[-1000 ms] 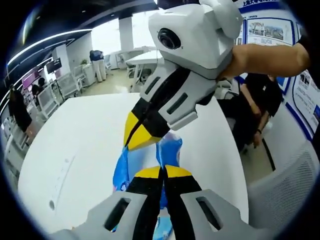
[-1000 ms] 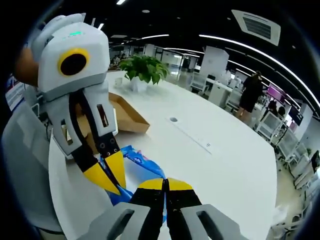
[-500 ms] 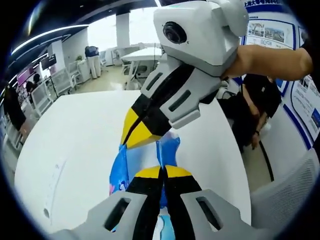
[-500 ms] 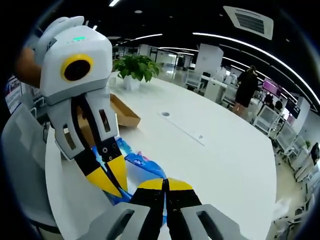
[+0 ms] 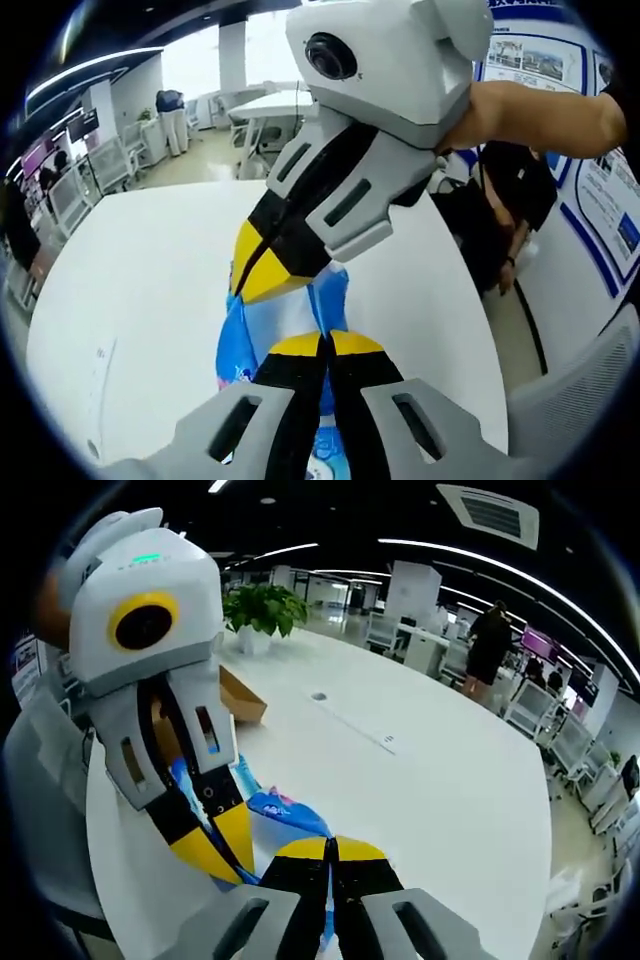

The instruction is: Operate the shoe box by opening the lid, removing the specified soft item, and placing it in the target area until the item is outside and the box remains undamaged.

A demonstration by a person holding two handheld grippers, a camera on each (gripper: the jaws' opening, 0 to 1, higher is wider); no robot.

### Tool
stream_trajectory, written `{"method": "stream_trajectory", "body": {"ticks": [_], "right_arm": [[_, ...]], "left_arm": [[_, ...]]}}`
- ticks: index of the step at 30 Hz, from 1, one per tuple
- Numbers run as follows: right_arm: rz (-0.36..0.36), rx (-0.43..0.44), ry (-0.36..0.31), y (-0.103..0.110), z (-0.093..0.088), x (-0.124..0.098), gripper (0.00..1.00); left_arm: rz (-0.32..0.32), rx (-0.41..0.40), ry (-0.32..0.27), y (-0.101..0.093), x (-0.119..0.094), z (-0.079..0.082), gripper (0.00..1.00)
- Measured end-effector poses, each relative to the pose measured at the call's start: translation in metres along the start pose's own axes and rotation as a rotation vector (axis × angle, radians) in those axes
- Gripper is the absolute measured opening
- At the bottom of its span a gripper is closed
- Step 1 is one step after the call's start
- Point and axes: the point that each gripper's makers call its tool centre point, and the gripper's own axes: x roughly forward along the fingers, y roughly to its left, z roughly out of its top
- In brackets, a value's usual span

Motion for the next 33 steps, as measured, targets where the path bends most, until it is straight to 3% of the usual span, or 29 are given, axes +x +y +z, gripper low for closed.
{"method": "stream_trajectory", "body": {"ticks": [12, 33], "right_arm": [[-0.015, 0.048, 0.022, -0.016, -0.030, 0.000, 0.00], [0.013, 0.092, 0.049, -0.009, -0.057, 0.025, 0.00]], "left_arm": [[-0.043, 0.012, 0.021, 0.001, 0.027, 0.000, 0.00], [-0.064, -0.033, 0.061, 0.003, 0.048, -0.028, 0.00]]}}
